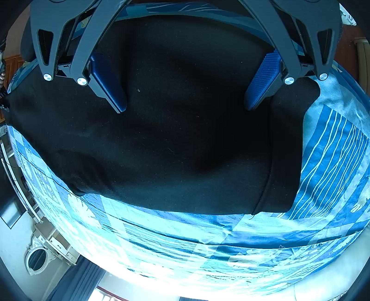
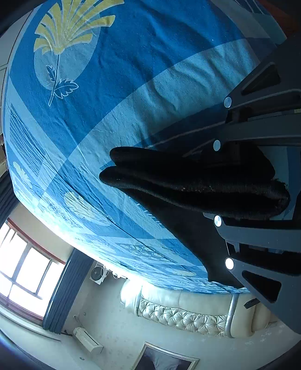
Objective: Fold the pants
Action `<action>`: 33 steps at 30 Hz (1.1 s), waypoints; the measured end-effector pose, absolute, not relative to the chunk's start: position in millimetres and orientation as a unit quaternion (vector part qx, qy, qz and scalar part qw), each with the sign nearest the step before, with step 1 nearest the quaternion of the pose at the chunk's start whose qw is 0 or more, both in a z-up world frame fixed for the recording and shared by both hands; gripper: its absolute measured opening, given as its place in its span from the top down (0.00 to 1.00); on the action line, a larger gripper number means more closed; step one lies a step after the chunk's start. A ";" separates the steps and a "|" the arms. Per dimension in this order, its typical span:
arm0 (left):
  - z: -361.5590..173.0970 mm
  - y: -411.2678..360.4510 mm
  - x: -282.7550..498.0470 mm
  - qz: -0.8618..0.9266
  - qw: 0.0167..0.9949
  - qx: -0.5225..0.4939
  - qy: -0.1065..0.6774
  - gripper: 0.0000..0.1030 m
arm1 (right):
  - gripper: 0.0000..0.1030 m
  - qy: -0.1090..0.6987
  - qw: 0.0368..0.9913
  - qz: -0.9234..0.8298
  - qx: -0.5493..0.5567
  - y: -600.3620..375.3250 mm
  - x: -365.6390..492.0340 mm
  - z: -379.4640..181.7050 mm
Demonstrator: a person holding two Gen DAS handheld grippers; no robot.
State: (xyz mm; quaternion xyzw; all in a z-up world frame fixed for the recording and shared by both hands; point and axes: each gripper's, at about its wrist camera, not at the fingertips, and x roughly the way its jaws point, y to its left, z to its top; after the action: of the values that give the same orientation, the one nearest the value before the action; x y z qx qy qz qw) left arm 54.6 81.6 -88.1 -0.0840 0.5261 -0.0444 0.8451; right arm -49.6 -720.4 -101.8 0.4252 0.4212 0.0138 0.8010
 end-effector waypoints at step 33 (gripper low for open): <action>-88.8 79.2 53.0 -0.056 0.848 -0.072 0.523 0.02 | 0.81 0.414 0.837 0.193 0.302 -396.4 39.8 14.3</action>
State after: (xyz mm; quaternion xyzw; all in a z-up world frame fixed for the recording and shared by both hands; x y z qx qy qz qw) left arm 53.0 79.2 -88.8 -0.0721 0.5226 -0.0564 0.8476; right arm 39.8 -396.4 14.3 0.3023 0.4142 0.1926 0.8366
